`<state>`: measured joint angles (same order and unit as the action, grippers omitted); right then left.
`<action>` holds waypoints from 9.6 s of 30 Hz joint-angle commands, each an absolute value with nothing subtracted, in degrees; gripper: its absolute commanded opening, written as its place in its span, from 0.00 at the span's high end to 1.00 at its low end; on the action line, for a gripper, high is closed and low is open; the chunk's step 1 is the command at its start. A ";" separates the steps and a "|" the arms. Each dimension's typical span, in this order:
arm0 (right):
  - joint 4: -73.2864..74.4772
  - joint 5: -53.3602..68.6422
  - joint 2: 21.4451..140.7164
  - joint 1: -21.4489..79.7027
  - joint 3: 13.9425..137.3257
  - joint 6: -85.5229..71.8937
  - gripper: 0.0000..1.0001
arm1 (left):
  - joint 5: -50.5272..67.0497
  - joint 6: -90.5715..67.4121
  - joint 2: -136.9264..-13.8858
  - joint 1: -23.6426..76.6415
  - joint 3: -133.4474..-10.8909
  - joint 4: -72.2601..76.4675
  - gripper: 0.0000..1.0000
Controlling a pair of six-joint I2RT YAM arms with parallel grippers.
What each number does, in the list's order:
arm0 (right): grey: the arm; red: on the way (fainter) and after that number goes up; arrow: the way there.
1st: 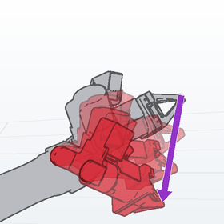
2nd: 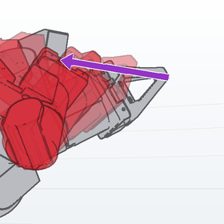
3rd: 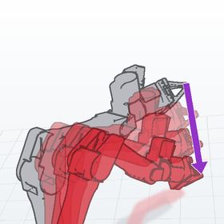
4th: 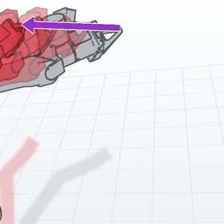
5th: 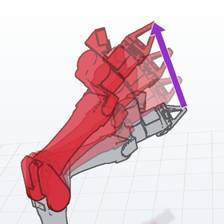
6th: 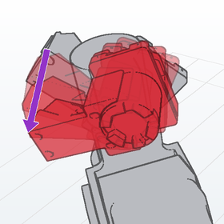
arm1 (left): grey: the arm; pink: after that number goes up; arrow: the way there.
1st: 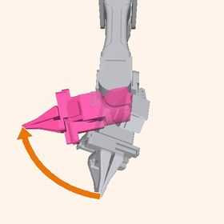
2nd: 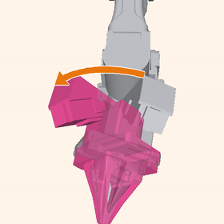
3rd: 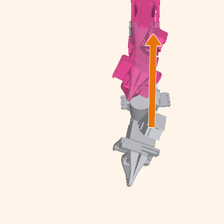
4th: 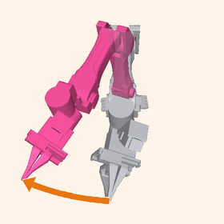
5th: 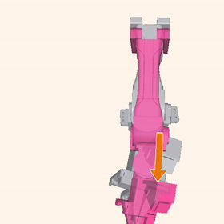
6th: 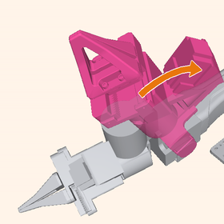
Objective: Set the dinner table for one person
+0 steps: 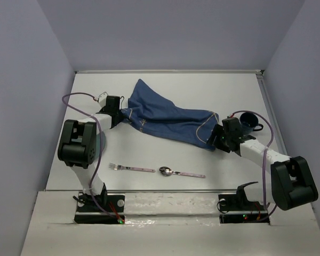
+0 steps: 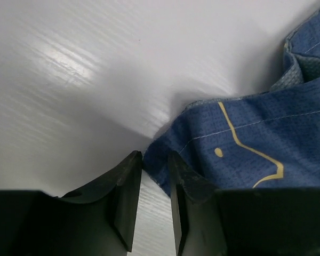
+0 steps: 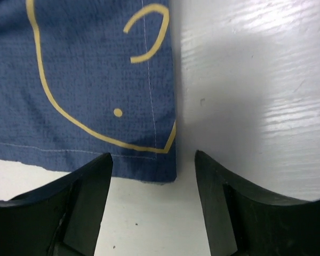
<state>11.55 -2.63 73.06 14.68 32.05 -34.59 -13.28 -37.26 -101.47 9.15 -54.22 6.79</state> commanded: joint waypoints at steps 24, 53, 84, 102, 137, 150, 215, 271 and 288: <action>3.60 2.73 71.64 14.06 50.14 -36.56 1.00 | -12.74 -39.55 -81.12 10.55 -38.50 12.13 0.22; 7.74 3.69 72.16 13.54 61.44 -33.66 1.00 | -9.66 -38.41 -84.64 15.55 -34.89 9.76 0.23; 5.18 2.64 63.38 13.54 55.28 -32.52 1.00 | -16.08 -33.75 -73.25 21.18 -39.64 5.46 1.00; 18.36 3.96 53.35 13.54 70.72 -27.51 1.00 | -1.67 -35.07 -50.20 9.67 -57.99 -3.07 1.00; 15.82 8.87 86.58 4.48 103.39 -24.26 1.00 | 16.79 -41.57 -78.41 -3.43 -84.23 6.84 1.00; 3.17 10.63 74.44 4.48 50.21 -31.02 1.00 | 18.72 -44.12 -74.96 -5.45 -39.05 19.86 1.00; 24.33 6.41 51.43 4.48 35.76 -34.72 0.41 | 4.21 -34.90 -37.98 -3.69 -32.33 -6.24 0.01; 29.70 -23.47 87.27 5.88 84.18 -11.96 1.00 | 4.40 -9.67 -27.51 26.81 -38.06 -1.14 0.01; 37.17 -10.55 116.62 17.40 120.40 -5.89 1.00 | 2.55 -9.67 -29.71 26.19 -38.06 -1.58 0.01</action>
<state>35.00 -12.56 114.39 15.57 113.23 -8.56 3.46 -10.70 -29.39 26.52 -37.26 -3.20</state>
